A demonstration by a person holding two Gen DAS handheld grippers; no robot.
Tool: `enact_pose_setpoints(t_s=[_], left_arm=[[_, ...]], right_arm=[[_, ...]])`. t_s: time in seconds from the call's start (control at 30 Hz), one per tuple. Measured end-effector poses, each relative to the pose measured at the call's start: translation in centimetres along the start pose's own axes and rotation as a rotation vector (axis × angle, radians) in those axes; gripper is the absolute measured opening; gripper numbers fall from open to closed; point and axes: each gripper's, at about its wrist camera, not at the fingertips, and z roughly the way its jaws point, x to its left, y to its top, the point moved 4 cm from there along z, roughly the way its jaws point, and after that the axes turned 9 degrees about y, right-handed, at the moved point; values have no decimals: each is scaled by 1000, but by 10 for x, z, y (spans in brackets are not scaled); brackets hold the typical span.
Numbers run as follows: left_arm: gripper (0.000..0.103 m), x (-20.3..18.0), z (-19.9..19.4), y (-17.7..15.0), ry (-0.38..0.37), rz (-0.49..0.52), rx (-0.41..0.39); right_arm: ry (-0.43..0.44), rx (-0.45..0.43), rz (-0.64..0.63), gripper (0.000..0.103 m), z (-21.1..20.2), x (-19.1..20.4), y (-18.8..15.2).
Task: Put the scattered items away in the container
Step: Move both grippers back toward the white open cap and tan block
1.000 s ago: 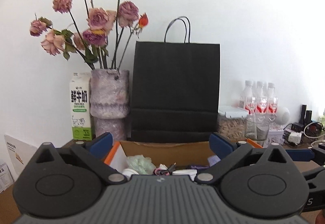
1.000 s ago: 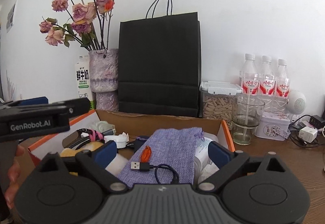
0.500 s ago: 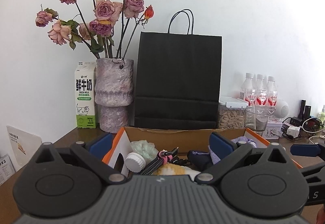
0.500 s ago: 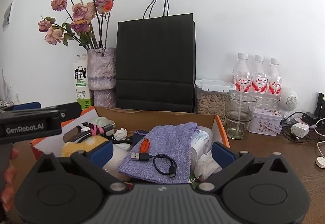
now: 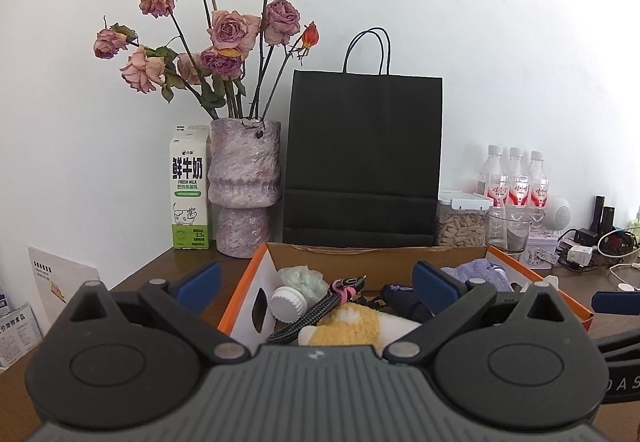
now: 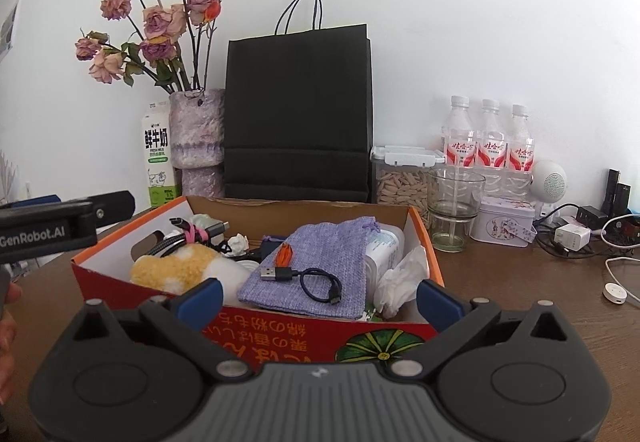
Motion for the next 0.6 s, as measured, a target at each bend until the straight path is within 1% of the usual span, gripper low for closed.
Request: enact_pose_setpoints(t_s=[0.2,0.37,0.47,0.6], left_arm=[[103,7,-13,-2,7,-4,-2],[103,16,-25,-9,24,6,19],[103,29,-31,-13,45,-8,44],[103,53,-40,-21,64,-31,84]], right_arm=[[2,7,-2,103,-11,4,-5],[14,12,-6,103,-23,12,-10],[23,23,-9,103,-28,19,-14],[62,56,-34,103,-30,35,-21]])
